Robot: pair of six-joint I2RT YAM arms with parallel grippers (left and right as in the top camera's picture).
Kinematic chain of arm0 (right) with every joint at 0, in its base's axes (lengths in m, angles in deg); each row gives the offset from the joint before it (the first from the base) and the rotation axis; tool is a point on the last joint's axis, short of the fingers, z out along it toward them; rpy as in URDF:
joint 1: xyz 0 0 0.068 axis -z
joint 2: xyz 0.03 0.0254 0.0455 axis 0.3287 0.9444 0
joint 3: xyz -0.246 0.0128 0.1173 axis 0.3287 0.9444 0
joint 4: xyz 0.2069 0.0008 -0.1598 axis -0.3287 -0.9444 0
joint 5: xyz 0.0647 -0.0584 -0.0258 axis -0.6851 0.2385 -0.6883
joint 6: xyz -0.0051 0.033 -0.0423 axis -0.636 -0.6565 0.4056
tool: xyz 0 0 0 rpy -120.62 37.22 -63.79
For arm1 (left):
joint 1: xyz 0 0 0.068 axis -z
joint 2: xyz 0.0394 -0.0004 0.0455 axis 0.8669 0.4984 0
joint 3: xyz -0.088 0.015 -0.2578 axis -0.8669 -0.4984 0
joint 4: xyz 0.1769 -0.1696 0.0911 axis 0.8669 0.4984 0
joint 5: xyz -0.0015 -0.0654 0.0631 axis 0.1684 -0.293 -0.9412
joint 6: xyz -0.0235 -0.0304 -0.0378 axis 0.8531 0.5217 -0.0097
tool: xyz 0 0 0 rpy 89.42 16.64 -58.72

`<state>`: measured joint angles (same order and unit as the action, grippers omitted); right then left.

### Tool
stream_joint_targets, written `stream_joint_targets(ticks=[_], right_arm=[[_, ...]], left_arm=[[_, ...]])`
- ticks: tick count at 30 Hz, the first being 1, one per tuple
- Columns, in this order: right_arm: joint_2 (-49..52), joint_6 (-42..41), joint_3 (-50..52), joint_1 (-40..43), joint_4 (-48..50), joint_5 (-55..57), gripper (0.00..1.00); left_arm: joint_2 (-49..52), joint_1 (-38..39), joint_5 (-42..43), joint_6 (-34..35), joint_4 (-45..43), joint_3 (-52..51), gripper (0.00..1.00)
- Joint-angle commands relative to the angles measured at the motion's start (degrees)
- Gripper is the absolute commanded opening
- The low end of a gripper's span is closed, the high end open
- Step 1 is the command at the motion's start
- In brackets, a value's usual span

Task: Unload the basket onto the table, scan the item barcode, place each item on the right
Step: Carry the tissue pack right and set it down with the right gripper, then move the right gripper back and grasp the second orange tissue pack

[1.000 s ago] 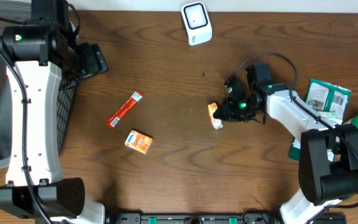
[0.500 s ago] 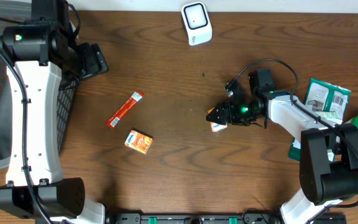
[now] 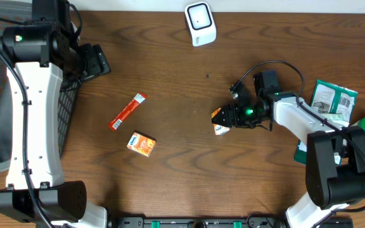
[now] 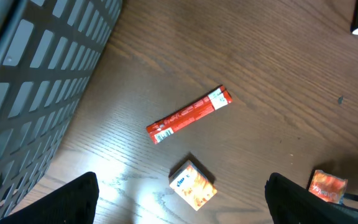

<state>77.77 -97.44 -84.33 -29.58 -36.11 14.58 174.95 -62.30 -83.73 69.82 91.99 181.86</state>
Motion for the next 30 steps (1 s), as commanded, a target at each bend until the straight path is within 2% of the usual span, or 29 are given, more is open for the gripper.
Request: stream_joint_targets(ticks=[1, 7, 9, 12, 16, 23, 30], right_arm=[[-2.95, -0.61, -0.13, 0.11, -0.11, 1.03, 0.63], [-4.09, -1.05, -0.13, -0.46, -0.68, 4.13, 0.68], [-4.13, -1.05, -0.13, -0.66, -0.76, 5.42, 0.74], [-4.13, -1.03, -0.13, -0.66, -0.85, 5.42, 0.88], [-4.13, -1.01, -0.13, -0.63, -0.87, 5.42, 0.98], [-4.42, -2.1, -0.96, -0.5, -2.78, 9.22, 0.99], [-6.78, -0.31, -14.53, -2.69, -19.23, 22.84, 0.99]], left_arm=[[-0.5, -0.15, 0.31, -0.74, 0.2, -0.17, 0.86], [-0.5, -0.15, 0.31, -0.74, 0.2, -0.17, 0.86], [-0.5, -0.15, 0.31, -0.74, 0.2, -0.17, 0.86], [-0.5, -0.15, 0.31, -0.74, 0.2, -0.17, 0.86], [-0.5, -0.15, 0.31, -0.74, 0.2, -0.17, 0.86], [-0.5, -0.15, 0.31, -0.74, 0.2, -0.17, 0.86], [-0.5, -0.15, 0.31, -0.74, 0.2, -0.17, 0.86]])
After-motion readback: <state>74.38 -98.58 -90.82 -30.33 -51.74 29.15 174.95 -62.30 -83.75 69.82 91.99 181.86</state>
